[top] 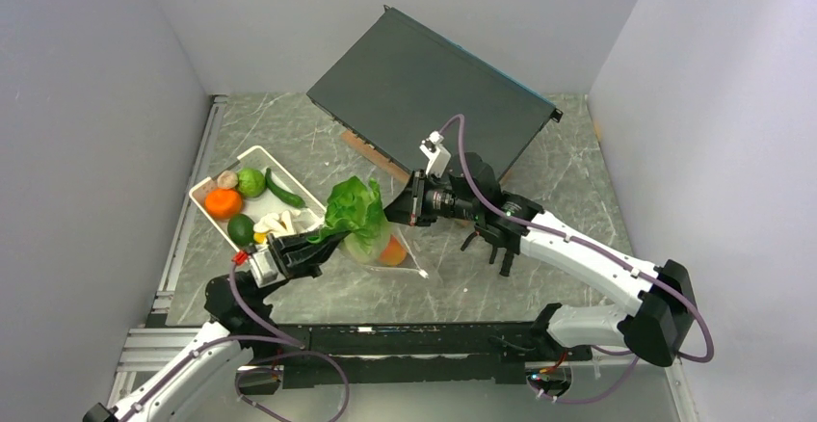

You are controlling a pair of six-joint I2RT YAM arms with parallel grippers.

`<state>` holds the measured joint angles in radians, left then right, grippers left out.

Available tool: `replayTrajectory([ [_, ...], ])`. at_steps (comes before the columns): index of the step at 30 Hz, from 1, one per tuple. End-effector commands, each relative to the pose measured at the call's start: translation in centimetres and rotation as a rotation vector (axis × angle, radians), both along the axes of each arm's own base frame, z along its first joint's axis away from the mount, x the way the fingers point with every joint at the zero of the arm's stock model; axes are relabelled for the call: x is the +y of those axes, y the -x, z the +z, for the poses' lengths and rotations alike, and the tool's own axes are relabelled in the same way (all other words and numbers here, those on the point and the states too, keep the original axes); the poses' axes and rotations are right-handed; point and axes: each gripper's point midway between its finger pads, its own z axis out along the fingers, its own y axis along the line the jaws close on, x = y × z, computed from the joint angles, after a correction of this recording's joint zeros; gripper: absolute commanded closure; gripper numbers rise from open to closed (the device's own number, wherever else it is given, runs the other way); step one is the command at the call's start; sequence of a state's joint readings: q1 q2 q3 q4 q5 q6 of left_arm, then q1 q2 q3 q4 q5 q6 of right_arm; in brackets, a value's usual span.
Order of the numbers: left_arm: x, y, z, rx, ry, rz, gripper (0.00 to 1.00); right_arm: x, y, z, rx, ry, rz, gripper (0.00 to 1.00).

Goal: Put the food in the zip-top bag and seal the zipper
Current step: Place the fake vegetable in the zipper food storage bag.

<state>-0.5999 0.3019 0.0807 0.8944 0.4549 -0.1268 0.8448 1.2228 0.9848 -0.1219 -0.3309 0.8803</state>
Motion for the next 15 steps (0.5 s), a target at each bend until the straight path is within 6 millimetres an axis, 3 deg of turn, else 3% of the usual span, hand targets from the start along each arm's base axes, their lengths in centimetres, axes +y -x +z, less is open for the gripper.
replayTrajectory([
  [1,-1.1,0.7,1.0,-0.007,-0.030,-0.075,1.00,0.9,0.2,3.5,-0.030,-0.123,0.036,1.00],
  [8,-3.3,0.8,0.1,0.034,-0.161,-0.179,1.00,1.7,0.0,4.5,-0.009,-0.176,0.059,1.00],
  [11,-3.2,0.5,-0.1,0.051,-0.161,-0.167,1.00,1.8,-0.5,5.3,-0.003,-0.198,0.057,1.00],
  [15,-2.4,-1.8,0.2,0.184,-0.116,-0.065,0.96,1.8,-0.9,6.2,0.016,-0.244,0.055,1.00],
])
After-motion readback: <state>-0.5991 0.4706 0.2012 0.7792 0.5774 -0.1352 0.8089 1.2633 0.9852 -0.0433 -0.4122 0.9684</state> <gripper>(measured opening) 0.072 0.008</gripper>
